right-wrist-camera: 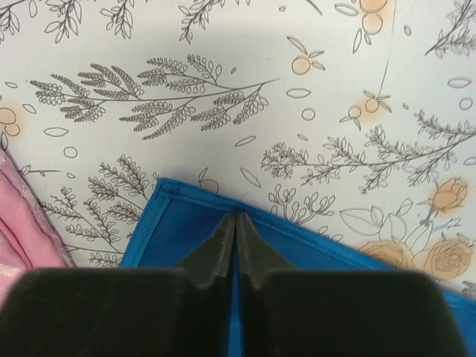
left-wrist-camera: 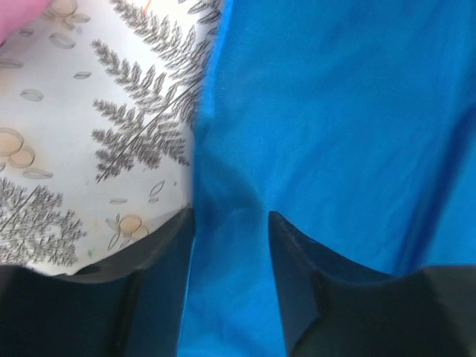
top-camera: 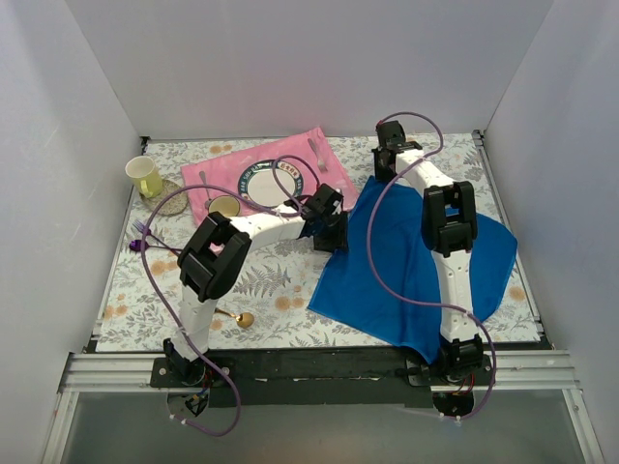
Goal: Fold the napkin, place the utensils inside, and roll it up
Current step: Flatten the napkin out
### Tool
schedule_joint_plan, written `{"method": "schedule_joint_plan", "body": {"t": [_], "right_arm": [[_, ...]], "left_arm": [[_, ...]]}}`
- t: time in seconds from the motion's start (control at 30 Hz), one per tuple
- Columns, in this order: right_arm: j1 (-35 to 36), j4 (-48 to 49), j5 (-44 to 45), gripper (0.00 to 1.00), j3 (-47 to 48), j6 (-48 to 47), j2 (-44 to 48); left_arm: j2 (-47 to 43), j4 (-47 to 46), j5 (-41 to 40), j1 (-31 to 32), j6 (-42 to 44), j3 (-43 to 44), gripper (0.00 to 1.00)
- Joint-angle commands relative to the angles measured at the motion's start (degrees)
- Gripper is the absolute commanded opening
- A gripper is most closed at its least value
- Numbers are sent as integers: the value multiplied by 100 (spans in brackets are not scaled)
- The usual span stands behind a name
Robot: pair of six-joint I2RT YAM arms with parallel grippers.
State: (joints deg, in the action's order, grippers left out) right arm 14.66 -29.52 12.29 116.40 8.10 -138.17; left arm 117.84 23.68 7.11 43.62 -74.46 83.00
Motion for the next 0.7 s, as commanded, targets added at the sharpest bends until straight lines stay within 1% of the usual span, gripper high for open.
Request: {"method": "schedule_joint_plan", "body": {"t": [0.0,0.03,0.07,0.13,0.17,0.2,0.27,0.47,0.53,0.67], "right_arm": [[-94,376,-376,2,278,-265,-245],[-103,411,-447,1,304,-291,-272],[-103,542,-456,1,313,-291,-281],[-147,675,-430,1,331,-291,-289],[-156,815,-404,1,348,-265,-298],[-208,886,-386,1,418,-256,-307],[-261,1044,-351,1,541,-247,-368],[-349,1334,-631,1,1086,-589,-553],[-349,1475,-781,1,1104,-669,-553],[-349,1598,-852,1,982,-722,-457]], "left_arm": [[292,207,-78,15,36,260,39],[327,233,-87,15,45,373,37],[388,242,-87,15,54,427,31],[467,286,-131,15,98,567,24],[511,303,-140,15,98,759,16],[634,382,-158,7,98,874,13],[766,505,-175,-2,124,1268,10],[1048,822,-491,-169,195,1903,6],[1100,945,-640,-266,195,2167,0],[1074,989,-1027,-354,291,2501,0]]}}
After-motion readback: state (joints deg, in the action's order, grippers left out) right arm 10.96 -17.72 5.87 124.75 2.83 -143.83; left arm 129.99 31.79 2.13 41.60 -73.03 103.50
